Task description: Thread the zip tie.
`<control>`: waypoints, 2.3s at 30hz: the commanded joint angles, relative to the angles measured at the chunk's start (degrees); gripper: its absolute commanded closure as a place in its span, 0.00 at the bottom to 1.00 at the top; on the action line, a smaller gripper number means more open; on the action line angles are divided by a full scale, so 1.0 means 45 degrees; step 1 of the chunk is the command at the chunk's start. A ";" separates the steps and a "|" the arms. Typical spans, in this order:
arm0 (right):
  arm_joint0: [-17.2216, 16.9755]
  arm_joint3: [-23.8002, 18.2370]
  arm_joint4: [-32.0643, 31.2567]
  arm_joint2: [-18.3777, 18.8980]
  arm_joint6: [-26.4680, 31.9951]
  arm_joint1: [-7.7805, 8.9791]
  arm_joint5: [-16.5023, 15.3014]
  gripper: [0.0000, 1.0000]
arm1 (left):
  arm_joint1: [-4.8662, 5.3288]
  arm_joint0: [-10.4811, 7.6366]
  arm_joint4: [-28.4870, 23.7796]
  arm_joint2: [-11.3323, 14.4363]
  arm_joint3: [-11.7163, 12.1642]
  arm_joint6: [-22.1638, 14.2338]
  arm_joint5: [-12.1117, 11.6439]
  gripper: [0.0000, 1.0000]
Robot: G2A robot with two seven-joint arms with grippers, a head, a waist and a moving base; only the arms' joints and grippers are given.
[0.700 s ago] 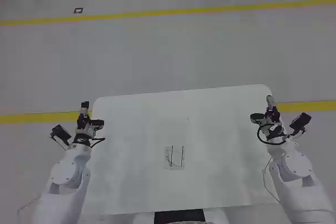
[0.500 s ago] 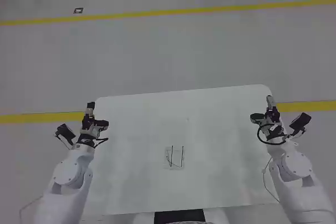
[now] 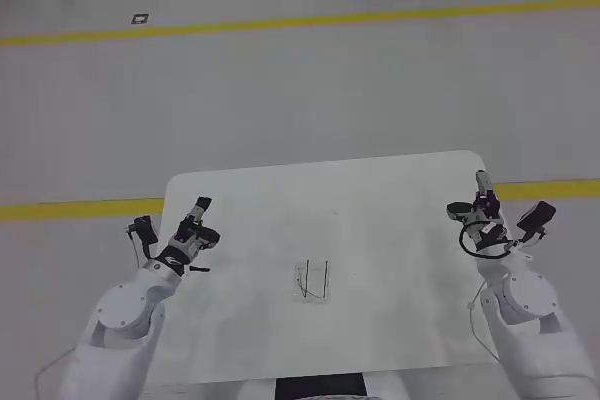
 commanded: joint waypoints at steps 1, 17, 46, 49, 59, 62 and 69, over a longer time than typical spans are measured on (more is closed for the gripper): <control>0.0000 0.0000 0.0000 0.0000 0.0000 0.0000 0.0000 0.00 | 0.0045 -0.0030 0.0679 0.0325 -0.0254 -0.0890 -0.0045 0.00; 0.0000 0.0000 0.0000 0.0000 0.0000 0.0000 0.0000 0.00 | 0.0225 -0.0141 0.2274 0.1190 -0.0877 -0.3094 0.1065 0.00; 0.0000 0.0000 0.0000 0.0000 0.0000 0.0000 0.0000 0.00 | 0.0709 -0.1337 0.4468 0.2932 -0.1288 -0.8447 0.1273 0.00; 0.0000 0.0000 0.0000 0.0000 0.0000 0.0000 0.0000 0.00 | 0.0709 -0.1626 0.4255 0.3062 -0.1064 -0.8439 0.1451 0.00; 0.0000 0.0000 0.0000 0.0000 0.0000 0.0000 0.0000 0.00 | 0.0709 -0.1658 0.4283 0.3123 -0.1103 -0.8490 0.1384 0.00; 0.0000 0.0000 0.0000 0.0000 0.0000 0.0000 0.0000 0.00 | 0.0721 -0.2139 0.4587 0.3575 -0.1045 -0.8769 0.1295 0.00; 0.0000 0.0000 0.0000 0.0000 0.0000 0.0000 0.0000 0.00 | 0.0717 -0.3411 0.5531 0.4783 -0.0449 -0.9219 0.2061 0.00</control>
